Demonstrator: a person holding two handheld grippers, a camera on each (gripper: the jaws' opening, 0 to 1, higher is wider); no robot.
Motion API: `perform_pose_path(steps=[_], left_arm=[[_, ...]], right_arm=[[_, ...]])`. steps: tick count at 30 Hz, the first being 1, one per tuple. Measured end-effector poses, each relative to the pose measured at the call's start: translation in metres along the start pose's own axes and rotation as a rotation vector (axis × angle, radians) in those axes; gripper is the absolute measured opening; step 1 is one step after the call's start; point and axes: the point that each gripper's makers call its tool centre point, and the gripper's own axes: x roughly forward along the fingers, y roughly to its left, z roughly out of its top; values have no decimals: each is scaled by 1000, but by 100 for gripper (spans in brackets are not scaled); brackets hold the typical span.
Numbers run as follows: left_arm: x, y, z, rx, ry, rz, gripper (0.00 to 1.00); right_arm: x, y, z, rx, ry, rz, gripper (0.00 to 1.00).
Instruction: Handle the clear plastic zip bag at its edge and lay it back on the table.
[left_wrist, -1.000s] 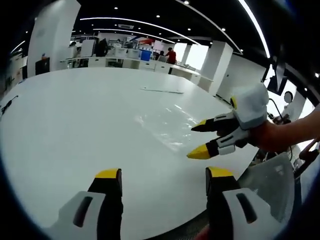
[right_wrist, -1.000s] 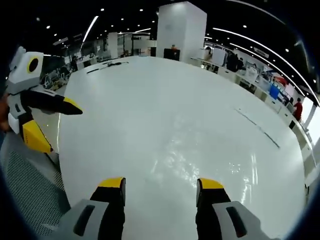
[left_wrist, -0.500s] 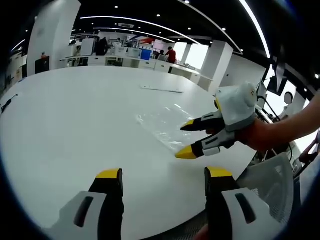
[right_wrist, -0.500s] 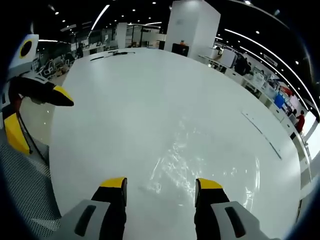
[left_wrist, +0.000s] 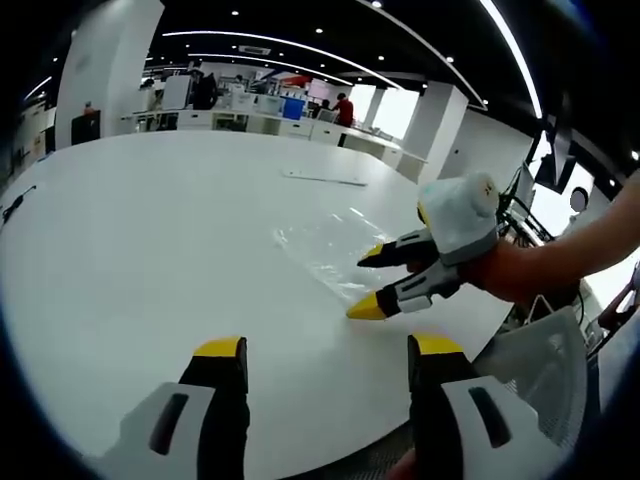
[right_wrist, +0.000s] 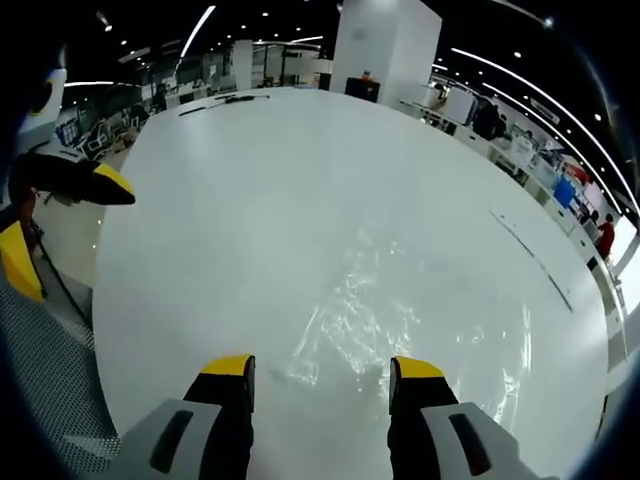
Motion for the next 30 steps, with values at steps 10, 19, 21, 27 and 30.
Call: perform_pose_path(steps=[10, 19, 21, 27, 30], left_arm=[[-1, 0, 1, -12, -4, -6, 62], [0, 0, 0, -18, -4, -9, 61], [-1, -1, 0, -20, -5, -12, 60], [-1, -2, 0, -19, -2, -13, 60], [0, -2, 0, -19, -2, -13, 59]], right_arm=[[7, 0, -1, 56, -10, 38, 46], [12, -2, 0, 64, -23, 55, 37], [13, -2, 0, 63, -21, 56, 36], [7, -3, -2, 64, -23, 55, 30], [9, -5, -3, 61, -22, 55, 27]])
